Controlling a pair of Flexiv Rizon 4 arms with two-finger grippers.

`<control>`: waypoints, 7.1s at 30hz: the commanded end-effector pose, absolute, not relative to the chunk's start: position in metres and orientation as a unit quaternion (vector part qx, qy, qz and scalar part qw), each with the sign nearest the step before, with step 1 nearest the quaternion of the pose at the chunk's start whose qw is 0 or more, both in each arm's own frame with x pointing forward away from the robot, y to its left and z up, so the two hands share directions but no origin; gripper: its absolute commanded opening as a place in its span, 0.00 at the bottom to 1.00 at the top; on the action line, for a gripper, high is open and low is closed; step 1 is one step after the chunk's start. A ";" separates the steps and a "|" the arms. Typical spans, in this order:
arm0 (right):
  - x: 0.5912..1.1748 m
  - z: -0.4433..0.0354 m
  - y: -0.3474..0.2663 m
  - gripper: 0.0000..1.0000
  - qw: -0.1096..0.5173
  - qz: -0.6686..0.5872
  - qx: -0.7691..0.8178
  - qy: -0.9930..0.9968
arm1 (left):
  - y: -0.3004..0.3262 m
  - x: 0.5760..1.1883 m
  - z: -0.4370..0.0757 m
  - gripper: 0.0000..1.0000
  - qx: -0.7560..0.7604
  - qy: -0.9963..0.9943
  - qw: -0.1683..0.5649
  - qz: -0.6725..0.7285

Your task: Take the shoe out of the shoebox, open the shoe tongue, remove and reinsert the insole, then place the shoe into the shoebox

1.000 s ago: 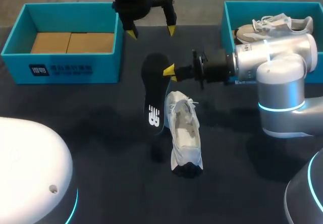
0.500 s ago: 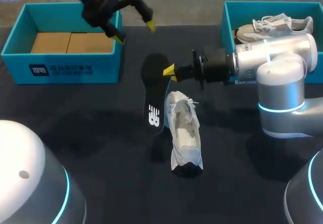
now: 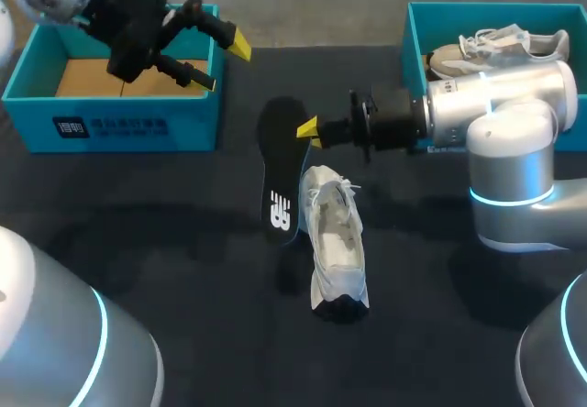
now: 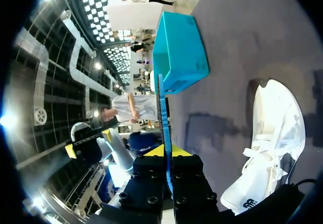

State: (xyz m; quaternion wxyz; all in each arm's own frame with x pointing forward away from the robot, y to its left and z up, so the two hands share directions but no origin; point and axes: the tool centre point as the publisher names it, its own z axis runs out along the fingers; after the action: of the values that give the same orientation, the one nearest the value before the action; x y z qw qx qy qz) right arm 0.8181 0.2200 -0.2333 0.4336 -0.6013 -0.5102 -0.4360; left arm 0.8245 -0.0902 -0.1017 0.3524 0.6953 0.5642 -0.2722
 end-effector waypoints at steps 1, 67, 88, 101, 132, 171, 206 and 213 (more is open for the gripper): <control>0.818 -0.232 0.221 0.00 0.433 -0.434 -0.603 -0.511 | -0.088 0.823 -0.109 1.00 0.635 0.482 0.456 -0.397; 0.810 -0.198 0.211 0.00 0.446 -0.450 -0.604 -0.484 | -0.122 0.811 -0.195 0.64 0.553 0.431 0.525 -0.483; 0.810 -0.198 0.211 0.00 0.446 -0.450 -0.604 -0.484 | -0.154 0.823 -0.195 0.47 0.530 0.441 0.544 -0.478; 0.810 -0.198 0.211 0.00 0.446 -0.450 -0.604 -0.484 | -0.164 0.832 -0.198 0.39 0.531 0.444 0.542 -0.477; 0.810 -0.198 0.211 0.00 0.446 -0.450 -0.604 -0.484 | -0.177 0.837 -0.214 0.00 0.533 0.461 0.529 -0.472; 0.748 -0.228 0.101 1.00 0.383 -0.405 -0.706 -0.438 | -0.143 0.745 -0.199 0.00 0.538 0.496 0.471 -0.492; 0.650 -0.257 0.088 1.00 0.374 -0.360 -0.727 -0.450 | -0.159 0.673 -0.226 0.00 0.539 0.522 0.393 -0.532; 0.650 -0.257 0.088 1.00 0.374 -0.360 -0.727 -0.450 | -0.159 0.673 -0.226 0.00 0.539 0.522 0.393 -0.532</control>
State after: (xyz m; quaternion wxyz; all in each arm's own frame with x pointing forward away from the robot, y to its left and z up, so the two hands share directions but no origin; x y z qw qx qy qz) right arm 0.6506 0.0878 -0.2577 0.3753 -0.7255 -0.4497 -0.3613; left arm 0.6737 -0.1591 -0.2269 0.3924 0.5387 0.5212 -0.5331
